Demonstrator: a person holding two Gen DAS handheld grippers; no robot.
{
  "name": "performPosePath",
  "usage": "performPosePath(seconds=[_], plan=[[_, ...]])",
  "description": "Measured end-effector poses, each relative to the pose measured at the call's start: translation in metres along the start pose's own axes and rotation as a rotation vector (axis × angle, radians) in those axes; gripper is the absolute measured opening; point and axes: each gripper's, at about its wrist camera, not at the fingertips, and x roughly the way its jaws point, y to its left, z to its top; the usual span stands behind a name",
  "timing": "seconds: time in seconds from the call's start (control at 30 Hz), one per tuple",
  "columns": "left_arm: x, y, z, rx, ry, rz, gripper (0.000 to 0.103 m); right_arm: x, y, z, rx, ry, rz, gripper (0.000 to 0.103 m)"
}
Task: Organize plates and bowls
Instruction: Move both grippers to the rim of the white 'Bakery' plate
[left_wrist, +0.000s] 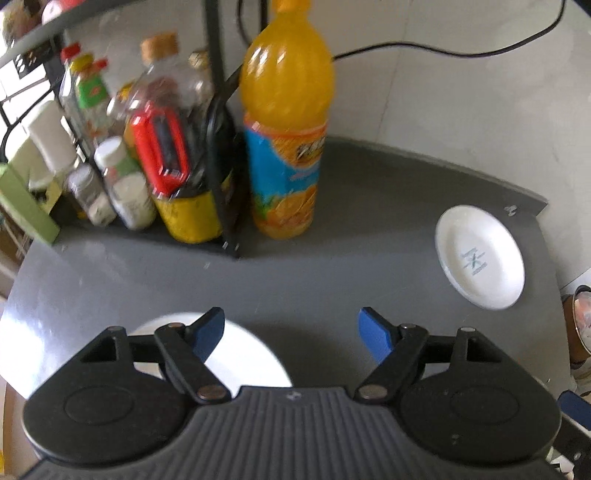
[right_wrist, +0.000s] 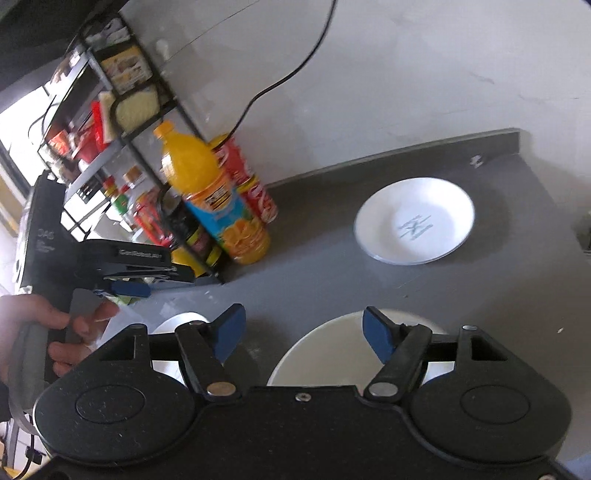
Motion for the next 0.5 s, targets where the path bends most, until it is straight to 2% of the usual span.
performPosePath(seconds=[0.23, 0.5], plan=[[0.014, -0.032, 0.014, 0.072, 0.004, -0.03, 0.078, 0.001, -0.034, 0.019, 0.07, -0.048, -0.064, 0.074], [0.063, -0.082, 0.022, 0.174, 0.04, -0.077, 0.078, 0.019, -0.098, 0.031, 0.165, -0.117, -0.145, 0.076]])
